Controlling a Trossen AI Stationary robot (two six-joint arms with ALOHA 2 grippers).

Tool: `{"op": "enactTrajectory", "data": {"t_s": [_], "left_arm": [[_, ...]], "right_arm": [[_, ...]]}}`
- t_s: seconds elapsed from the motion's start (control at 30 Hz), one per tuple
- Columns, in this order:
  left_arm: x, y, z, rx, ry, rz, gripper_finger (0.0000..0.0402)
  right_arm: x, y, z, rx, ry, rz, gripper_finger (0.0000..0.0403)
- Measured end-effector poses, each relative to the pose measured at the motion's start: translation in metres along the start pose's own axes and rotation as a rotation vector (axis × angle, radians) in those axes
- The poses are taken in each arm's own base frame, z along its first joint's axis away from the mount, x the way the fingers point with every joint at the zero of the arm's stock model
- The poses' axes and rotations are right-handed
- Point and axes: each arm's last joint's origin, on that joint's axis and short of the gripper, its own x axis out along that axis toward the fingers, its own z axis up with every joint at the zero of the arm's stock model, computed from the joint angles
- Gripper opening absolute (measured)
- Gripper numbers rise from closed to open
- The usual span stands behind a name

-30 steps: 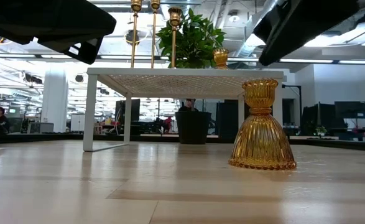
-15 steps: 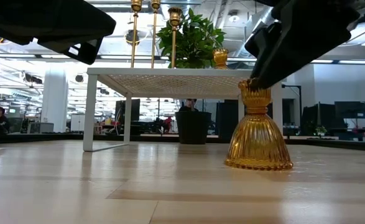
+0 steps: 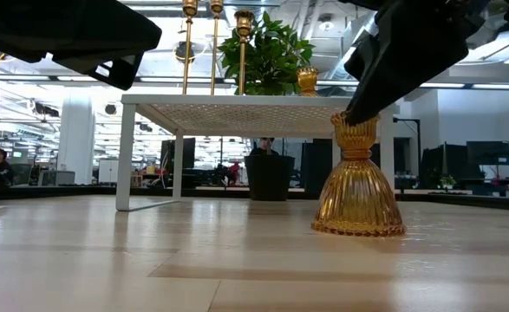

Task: Pick & Place candle stick holders
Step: Put the brown candle holder on the shelf

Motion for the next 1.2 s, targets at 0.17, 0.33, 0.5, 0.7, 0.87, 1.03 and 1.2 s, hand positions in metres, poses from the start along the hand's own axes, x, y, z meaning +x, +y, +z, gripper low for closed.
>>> {"op": "enactTrajectory", "data": {"t_s": [0.17, 0.33, 0.5, 0.7, 0.87, 1.03, 1.2], "left_arm": [[0.0, 0.0, 0.0, -0.003, 0.0, 0.0, 0.0012], [0.0, 0.0, 0.0, -0.003, 0.0, 0.0, 0.0012], [0.0, 0.0, 0.0, -0.003, 0.0, 0.0, 0.0012], [0.0, 0.0, 0.0, -0.003, 0.0, 0.0, 0.0012], [0.0, 0.0, 0.0, -0.003, 0.0, 0.0, 0.0012], [0.0, 0.0, 0.0, -0.003, 0.0, 0.0, 0.0012], [0.0, 0.0, 0.0, -0.003, 0.0, 0.0, 0.0012]], "right_arm": [[-0.005, 0.003, 0.002, -0.017, -0.001, -0.022, 0.0005], [-0.016, 0.007, 0.012, -0.051, 0.034, -0.048, 0.0002], [-0.028, 0.009, 0.018, -0.085, 0.08, -0.102, 0.0], [-0.039, 0.013, 0.029, -0.086, 0.064, -0.103, 0.0001], [-0.046, 0.014, 0.035, -0.092, 0.05, -0.12, 0.0001], [-0.055, 0.015, 0.042, -0.1, 0.048, -0.136, 0.0001], [-0.075, 0.016, 0.06, -0.129, 0.03, -0.13, 0.0001]]}}
